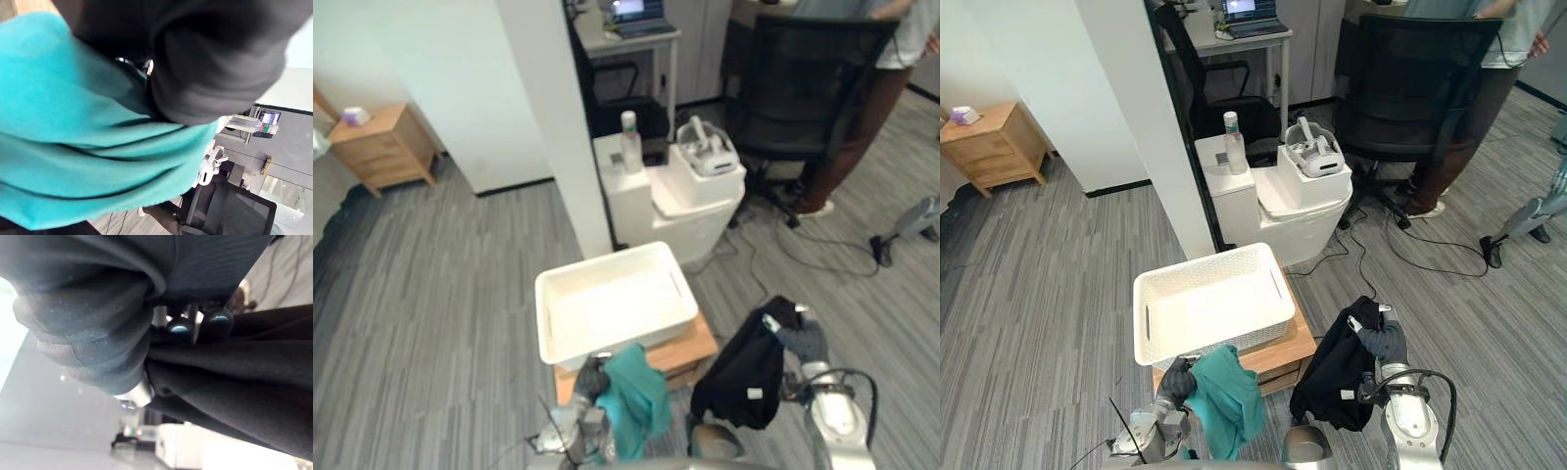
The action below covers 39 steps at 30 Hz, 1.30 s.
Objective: Tidy the bed and pick cloth on bed and put in laundry
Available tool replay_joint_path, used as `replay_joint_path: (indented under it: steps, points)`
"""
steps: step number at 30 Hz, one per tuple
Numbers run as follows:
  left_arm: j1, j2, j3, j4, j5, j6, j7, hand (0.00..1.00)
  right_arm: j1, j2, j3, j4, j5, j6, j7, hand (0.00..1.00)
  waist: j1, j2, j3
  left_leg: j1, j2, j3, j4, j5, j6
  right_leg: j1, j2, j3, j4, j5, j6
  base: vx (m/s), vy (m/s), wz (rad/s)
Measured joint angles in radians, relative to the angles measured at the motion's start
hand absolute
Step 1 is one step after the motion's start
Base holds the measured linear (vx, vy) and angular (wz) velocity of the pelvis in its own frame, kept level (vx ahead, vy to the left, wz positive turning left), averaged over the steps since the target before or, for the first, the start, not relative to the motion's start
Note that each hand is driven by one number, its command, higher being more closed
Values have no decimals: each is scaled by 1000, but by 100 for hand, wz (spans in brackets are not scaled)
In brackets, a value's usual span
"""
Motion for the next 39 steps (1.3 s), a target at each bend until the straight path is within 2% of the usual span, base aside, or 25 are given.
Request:
replay_joint_path:
  steps: [1,2,4,5,7,11,16,17,19,20,21,23,26,28,32,33,36,38,39]
  points:
    - [11,-5,-9,0,0,0,0,100,11,2,3,0,0,-3,1,100,16,11,-5,17,-1,19,-1,29,-5,19,3,21,2,-4,13,47,203,-41]
    - [11,-3,-18,0,-1,0,-2,100,20,2,1,-2,0,-6,1,100,16,10,-5,18,-2,25,7,31,-2,23,-2,30,4,-5,21,77,203,-24]
    - [11,14,-21,-3,-6,-2,-3,100,38,3,-15,-3,-1,-6,0,100,8,-22,-5,19,-44,39,8,20,14,16,-41,55,25,-20,46,66,192,14]
    - [11,16,-22,-3,-6,-2,-3,100,42,4,-24,-4,-1,-6,0,100,8,-25,-6,20,-53,40,6,18,16,16,-48,55,24,-21,48,45,145,12]
    - [11,18,-22,-7,-6,-2,-4,100,47,6,-53,-20,-2,-6,1,100,9,-25,-6,25,-75,42,-6,14,21,19,-71,55,18,-26,68,83,113,7]
    - [11,17,-21,-11,-6,-2,-5,100,51,4,-73,-75,-2,-6,11,100,11,-17,-10,38,-78,41,-14,24,17,33,-74,46,12,-24,78,99,51,3]
    - [11,15,-13,-17,-8,-2,-2,100,-12,-106,-93,-234,-12,-7,19,100,17,-25,-14,36,-72,25,-11,23,15,59,-72,21,-18,-20,80,48,18,11]
    - [11,16,-10,-17,-9,-2,0,100,-102,-181,-94,-250,-12,-12,18,100,19,-33,-18,36,-72,17,-9,21,12,69,-71,13,-26,-17,82,-1,14,13]
    - [12,16,-9,-17,-17,-2,1,100,-176,-229,-93,-249,-12,-17,17,100,22,-42,-19,33,-72,13,-9,19,9,73,-71,7,-35,-11,84,-31,17,15]
    - [13,13,-5,-16,-29,-1,6,100,-294,-296,-81,-247,-10,-31,10,100,22,-45,-23,18,-72,-2,-3,19,9,78,-71,-8,-45,-4,84,-41,13,20]
    - [13,13,-3,-16,-31,-1,6,100,-312,-307,-78,-247,-10,-35,7,100,22,-46,-24,15,-72,-6,0,19,9,79,-71,-11,-47,-3,84,-45,10,31]
    - [13,6,3,-14,-49,-1,27,100,-474,-384,-19,-230,0,-51,-11,100,34,-61,-22,0,-71,-39,20,19,9,100,-70,-46,-56,2,82,-38,6,35]
    - [13,5,3,-11,-59,-1,30,100,-566,-393,31,-194,4,-58,-22,100,54,-70,-25,-2,-74,-66,31,19,8,126,-71,-76,-61,2,82,-31,5,36]
    - [13,3,1,-8,-60,-1,47,100,-666,-393,105,-153,21,-56,-21,100,80,-75,-27,-4,-77,-86,36,18,8,150,-71,-104,-69,2,82,-40,2,42]
    - [13,-9,6,8,-79,-1,49,100,-872,-392,226,-44,31,-51,-22,100,85,-77,-27,-26,-71,-92,45,24,3,175,-81,-164,-72,-8,81,-35,-9,50]
    - [12,-20,8,28,-81,-1,54,100,-952,-391,257,24,30,-45,-23,100,100,-76,-28,-29,-71,-92,47,30,-3,182,-85,-178,-71,-10,83,-14,-1,36]
    - [12,-23,9,40,-89,0,73,100,-1097,-352,293,195,29,-30,-35,100,139,-78,-31,-37,-75,-110,53,39,-4,202,-84,-206,-83,-6,87,-2,-3,29]
    - [12,-23,9,40,-97,0,88,100,-1152,-317,312,269,27,-23,-58,100,147,-82,-34,-45,-84,-126,55,43,0,211,-85,-229,-87,-6,87,14,-2,29]
    - [12,-24,9,40,-97,0,90,100,-1186,-295,324,312,20,-13,-68,100,160,-82,-35,-50,-89,-135,55,49,5,212,-85,-239,-89,-7,87,31,2,30]
